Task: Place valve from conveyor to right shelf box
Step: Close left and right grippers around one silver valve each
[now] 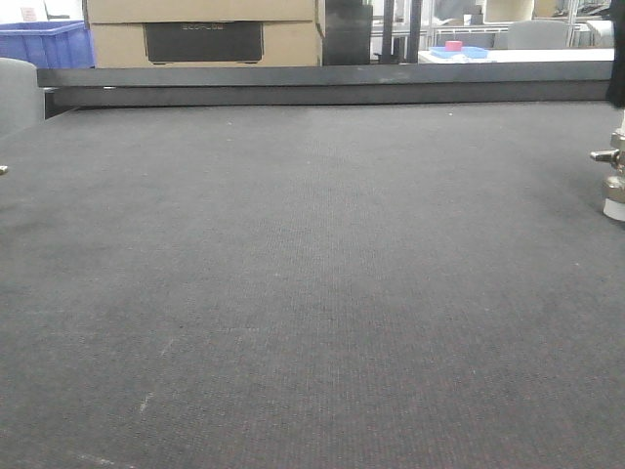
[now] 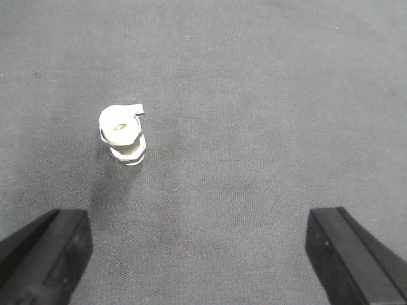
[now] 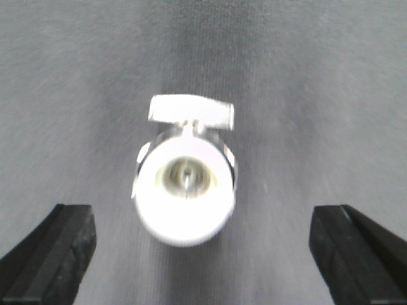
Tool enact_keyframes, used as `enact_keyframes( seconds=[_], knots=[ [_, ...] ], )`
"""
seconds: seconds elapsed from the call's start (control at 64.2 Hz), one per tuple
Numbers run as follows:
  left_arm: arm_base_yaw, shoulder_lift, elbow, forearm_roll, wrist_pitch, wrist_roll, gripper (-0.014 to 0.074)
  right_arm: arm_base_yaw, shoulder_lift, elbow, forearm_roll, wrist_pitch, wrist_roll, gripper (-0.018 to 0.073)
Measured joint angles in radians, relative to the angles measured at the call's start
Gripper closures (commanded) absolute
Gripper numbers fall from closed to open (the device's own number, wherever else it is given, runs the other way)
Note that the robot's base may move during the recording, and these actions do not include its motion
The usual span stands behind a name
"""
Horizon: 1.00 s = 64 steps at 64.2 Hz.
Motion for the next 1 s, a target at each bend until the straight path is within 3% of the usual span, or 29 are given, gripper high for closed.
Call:
enact_keyframes(
  seconds=[0.436,0.545,0.763,0.997],
  knots=[
    [0.000,0.000,0.000,0.000,0.000,0.000,0.0017,0.000,0.131,0.000,0.006,-0.093,-0.022,0.0005],
    [0.000,0.000,0.000,0.000,0.000,0.000,0.0017,0.000,0.133,0.000,0.006,-0.103,-0.026,0.0139],
    [0.000,0.003,0.000,0.002,0.021,0.000,0.0017,0.002,0.133,0.000,0.016,-0.108,-0.028,0.0723],
    [0.011,0.084,-0.079,0.002,0.131,0.000,0.0017,0.002,0.120,0.000,0.016,-0.080,-0.028,0.0713]
  ],
)
